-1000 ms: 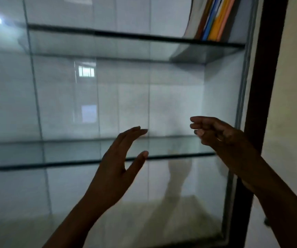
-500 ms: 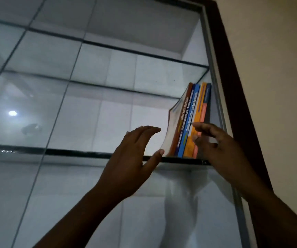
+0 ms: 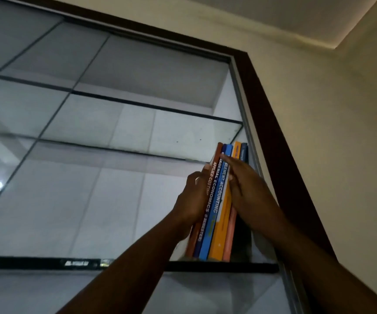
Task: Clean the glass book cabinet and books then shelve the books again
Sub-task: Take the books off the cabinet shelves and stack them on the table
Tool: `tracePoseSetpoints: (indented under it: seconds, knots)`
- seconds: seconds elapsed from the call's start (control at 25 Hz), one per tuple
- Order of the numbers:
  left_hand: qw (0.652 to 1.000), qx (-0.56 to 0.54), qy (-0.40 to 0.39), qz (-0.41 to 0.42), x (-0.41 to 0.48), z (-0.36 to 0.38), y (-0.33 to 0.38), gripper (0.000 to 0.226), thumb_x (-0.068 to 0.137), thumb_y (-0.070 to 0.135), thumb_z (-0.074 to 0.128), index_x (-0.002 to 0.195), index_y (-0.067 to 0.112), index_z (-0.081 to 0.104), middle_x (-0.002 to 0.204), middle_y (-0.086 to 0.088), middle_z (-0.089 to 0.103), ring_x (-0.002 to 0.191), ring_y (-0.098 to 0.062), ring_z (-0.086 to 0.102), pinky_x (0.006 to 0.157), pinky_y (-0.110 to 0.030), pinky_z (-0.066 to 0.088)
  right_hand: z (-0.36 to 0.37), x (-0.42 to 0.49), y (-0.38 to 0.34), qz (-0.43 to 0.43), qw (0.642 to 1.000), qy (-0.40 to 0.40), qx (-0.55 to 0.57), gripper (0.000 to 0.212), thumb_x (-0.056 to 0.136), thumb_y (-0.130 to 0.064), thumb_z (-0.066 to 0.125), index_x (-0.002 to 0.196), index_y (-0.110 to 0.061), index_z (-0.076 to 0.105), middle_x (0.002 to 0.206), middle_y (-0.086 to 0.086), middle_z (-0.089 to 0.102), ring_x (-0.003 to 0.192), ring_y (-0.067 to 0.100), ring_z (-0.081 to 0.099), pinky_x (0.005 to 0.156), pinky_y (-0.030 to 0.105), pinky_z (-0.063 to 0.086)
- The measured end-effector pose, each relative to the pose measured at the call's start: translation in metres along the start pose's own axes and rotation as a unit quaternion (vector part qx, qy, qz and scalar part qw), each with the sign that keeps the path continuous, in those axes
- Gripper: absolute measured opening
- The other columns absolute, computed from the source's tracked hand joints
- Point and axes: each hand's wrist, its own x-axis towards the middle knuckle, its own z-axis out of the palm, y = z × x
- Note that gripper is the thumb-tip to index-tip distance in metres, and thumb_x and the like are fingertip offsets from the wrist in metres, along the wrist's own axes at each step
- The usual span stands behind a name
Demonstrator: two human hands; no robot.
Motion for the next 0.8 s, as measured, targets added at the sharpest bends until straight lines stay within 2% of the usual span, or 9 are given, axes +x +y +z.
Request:
tracePoseSetpoints:
  seconds: [0.08,0.12,0.2,0.28,0.4,0.56,0.68,0.72,0.8]
  knots:
    - [0.999,0.020,0.008,0.024,0.007,0.005,-0.003,0.079,0.072,0.080,0.038,0.127,0.024,0.045,0.107,-0.001,0.066,0.094,-0.016,0.065,0.088,-0.038,0.053,-0.010,0.037,0.004,0.001,0.999,-0.025,-0.047,0.045,0.098,-0.008,0.038,0.142,-0.015,0.034,0.134,0.007,0.044,0.104,0.009,0.050,0.075,-0.003,0.033]
    - [0.999,0.031,0.014,0.033,0.008,0.005,-0.006,0.062,0.084,0.067,0.036,0.128,0.024,0.043,0.104,0.001,0.065,0.092,-0.013,0.065,0.084,-0.032,0.053,-0.012,0.052,0.004,0.004,0.997,-0.043,-0.070,0.046,0.097,-0.006,0.040,0.143,-0.014,0.033,0.136,0.009,0.044,0.109,0.013,0.050,0.077,0.001,0.035]
    - [0.998,0.026,0.011,0.049,0.008,0.002,-0.010,0.046,0.094,0.051,0.032,0.130,0.025,0.041,0.100,0.006,0.064,0.088,-0.007,0.064,0.078,-0.022,0.052,-0.014,0.076,0.001,0.014,0.991,-0.076,-0.108,0.052,0.095,-0.002,0.042,0.144,-0.014,0.029,0.140,0.011,0.043,0.123,0.020,0.047,0.096,0.018,0.038]
    - [0.998,0.023,0.003,0.062,0.006,-0.001,-0.011,0.041,0.096,0.048,0.031,0.129,0.025,0.040,0.099,0.008,0.063,0.088,-0.006,0.064,0.075,-0.019,0.052,-0.016,0.090,-0.002,0.037,0.985,-0.100,-0.133,0.054,0.093,0.000,0.042,0.144,-0.014,0.028,0.134,0.014,0.049,0.121,0.025,0.049,0.098,0.032,0.042]
    - [0.998,0.000,0.008,0.054,0.005,-0.005,-0.010,0.040,0.097,0.047,0.031,0.126,0.024,0.043,0.102,0.003,0.065,0.090,-0.010,0.066,0.075,-0.022,0.053,-0.019,0.101,-0.006,0.073,0.984,-0.112,-0.122,0.047,0.093,0.000,0.039,0.137,-0.015,0.038,0.122,0.014,0.057,0.110,0.027,0.055,0.092,0.036,0.046]
    - [0.998,-0.050,0.010,0.026,0.004,-0.010,-0.008,0.038,0.099,0.042,0.034,0.128,0.019,0.045,0.104,-0.004,0.066,0.088,-0.016,0.068,0.067,-0.021,0.056,-0.016,0.110,-0.012,0.095,0.987,-0.097,-0.083,0.039,0.089,0.000,0.041,0.124,-0.015,0.051,0.116,0.013,0.062,0.104,0.025,0.058,0.085,0.033,0.046]
    - [0.997,-0.082,0.009,0.011,-0.002,-0.012,-0.003,0.037,0.099,0.039,0.034,0.127,0.018,0.045,0.106,-0.007,0.065,0.090,-0.018,0.067,0.064,-0.020,0.056,-0.011,0.127,-0.023,0.089,0.983,-0.126,-0.098,0.036,0.089,-0.002,0.049,0.123,-0.011,0.054,0.125,0.011,0.059,0.114,0.022,0.055,0.097,0.032,0.043]
    - [0.995,-0.095,0.005,0.006,-0.003,-0.013,-0.002,0.036,0.099,0.038,0.035,0.126,0.017,0.045,0.107,-0.009,0.065,0.091,-0.020,0.066,0.065,-0.022,0.056,-0.009,0.132,-0.028,0.086,0.982,-0.139,-0.092,0.035,0.091,-0.002,0.048,0.125,-0.009,0.053,0.128,0.012,0.057,0.114,0.021,0.055,0.095,0.027,0.044]
    - [0.994,-0.113,0.006,0.000,-0.006,-0.014,0.001,0.033,0.099,0.037,0.036,0.124,0.016,0.045,0.110,-0.011,0.062,0.096,-0.024,0.064,0.072,-0.027,0.057,-0.003,0.140,-0.036,0.124,0.981,-0.148,0.031,0.033,0.096,-0.004,0.039,0.126,-0.009,0.050,0.126,0.015,0.058,0.096,0.016,0.060,0.073,0.015,0.049]
